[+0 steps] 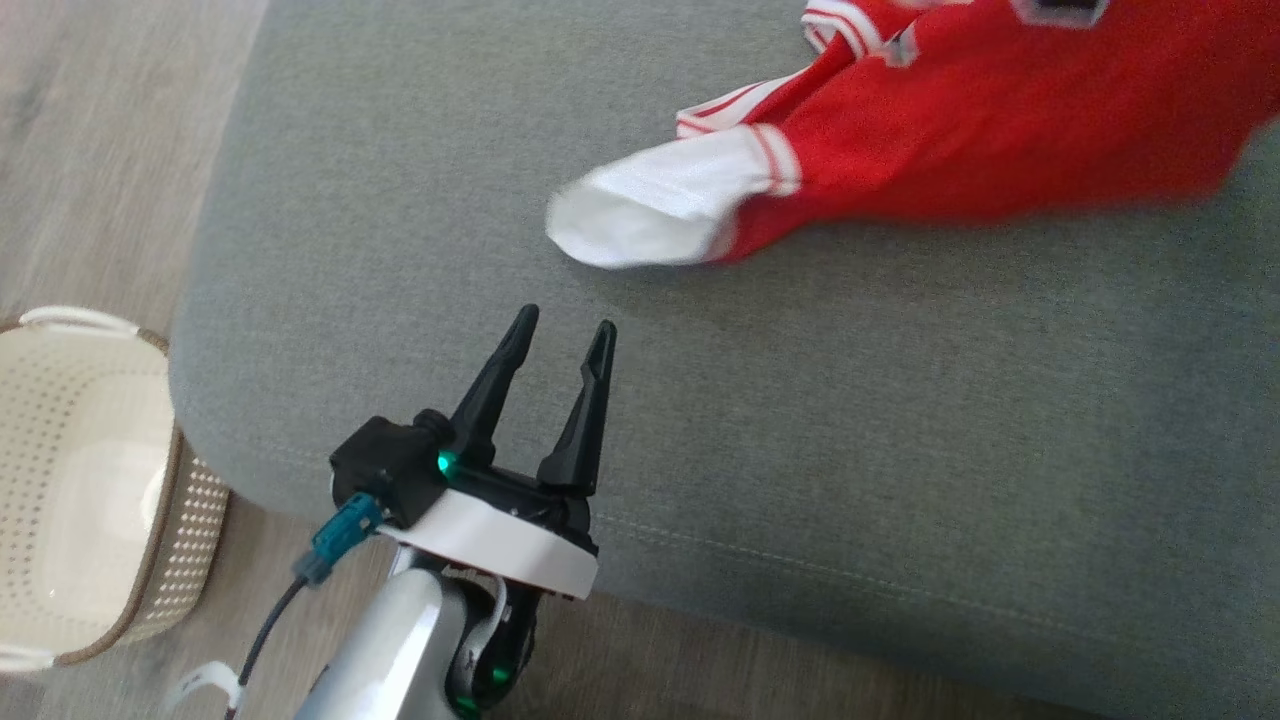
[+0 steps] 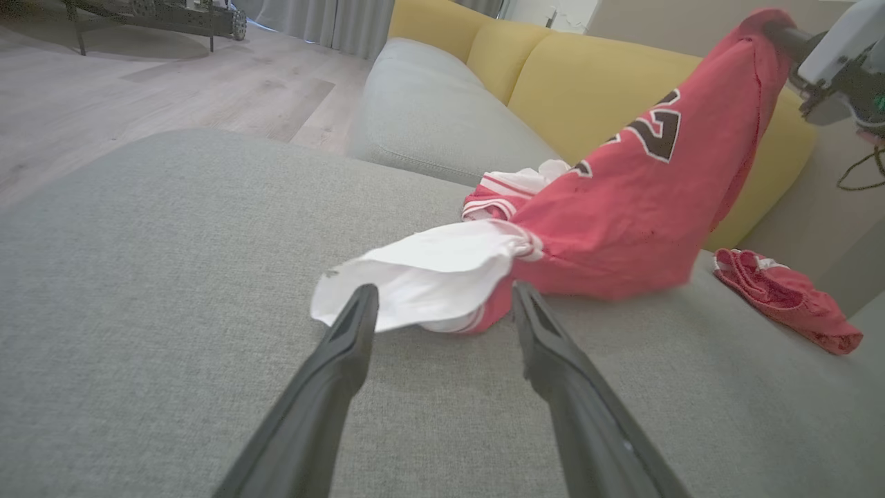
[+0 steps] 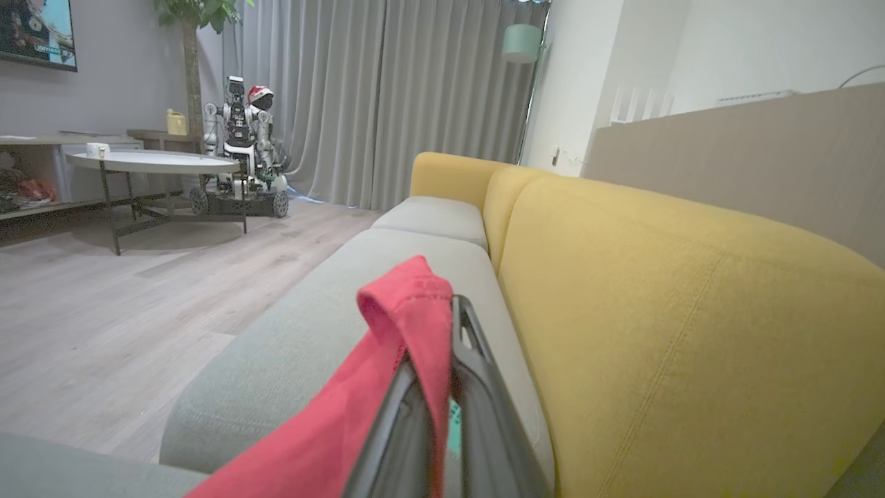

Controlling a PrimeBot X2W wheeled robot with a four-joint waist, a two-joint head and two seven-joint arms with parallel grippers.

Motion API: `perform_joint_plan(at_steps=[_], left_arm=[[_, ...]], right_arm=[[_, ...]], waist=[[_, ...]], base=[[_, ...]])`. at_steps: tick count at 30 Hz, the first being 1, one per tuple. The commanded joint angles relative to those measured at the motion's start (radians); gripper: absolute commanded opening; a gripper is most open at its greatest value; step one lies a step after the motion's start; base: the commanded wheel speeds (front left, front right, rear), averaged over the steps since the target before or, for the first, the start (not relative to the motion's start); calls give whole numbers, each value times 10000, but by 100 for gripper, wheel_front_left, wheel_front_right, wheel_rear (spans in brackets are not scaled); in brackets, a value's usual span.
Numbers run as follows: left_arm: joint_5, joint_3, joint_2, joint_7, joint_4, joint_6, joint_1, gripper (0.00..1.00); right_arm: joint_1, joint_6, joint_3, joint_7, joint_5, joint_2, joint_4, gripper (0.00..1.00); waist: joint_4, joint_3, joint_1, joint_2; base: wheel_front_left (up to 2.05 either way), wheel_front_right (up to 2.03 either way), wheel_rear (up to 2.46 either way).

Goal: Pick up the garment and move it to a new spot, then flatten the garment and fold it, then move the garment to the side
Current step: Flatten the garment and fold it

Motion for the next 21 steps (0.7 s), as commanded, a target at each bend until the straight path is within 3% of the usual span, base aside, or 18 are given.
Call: perform_joint_plan(at_steps=[1, 4, 10, 15, 16, 17, 21], left_arm=[[-76, 209, 74, -51, -367, -11, -158, 100], [-205, 78, 74, -51, -404, 14, -142, 100], [-338, -131, 74, -51, -493, -3, -296, 100], [-466, -347, 74, -51, -565, 2, -458, 100], [-491, -377, 74, -51, -573, 17, -477, 100], [-515, -396, 74, -51, -581, 36, -488, 100], [-548, -423, 74, -51, -591, 75, -506, 100]], right_arm=[[-570, 67, 223, 172, -123, -46, -284, 0], [-1188, 67, 483, 642, -392, -220, 249, 0], [-1514, 67, 960, 567, -944, -386, 1397, 0], [-1649, 67, 520, 451, -1588, -724, 2071, 0], [-1651, 67, 423, 400, -1685, -700, 2182, 93], [-1659, 67, 343, 354, -1727, -638, 2330, 100], [-1715, 67, 287, 267, -1919, -565, 2755, 100]], waist=[[167, 72, 0, 0], [484, 217, 0, 0], [918, 620, 0, 0], [1257, 920, 0, 0], [1299, 949, 0, 0], [1330, 970, 0, 0], [1349, 1016, 0, 0]], base=[[0, 0, 0], [0, 0, 0], [0, 0, 0], [0, 0, 0], [0, 0, 0], [0, 0, 0], [0, 0, 0]])
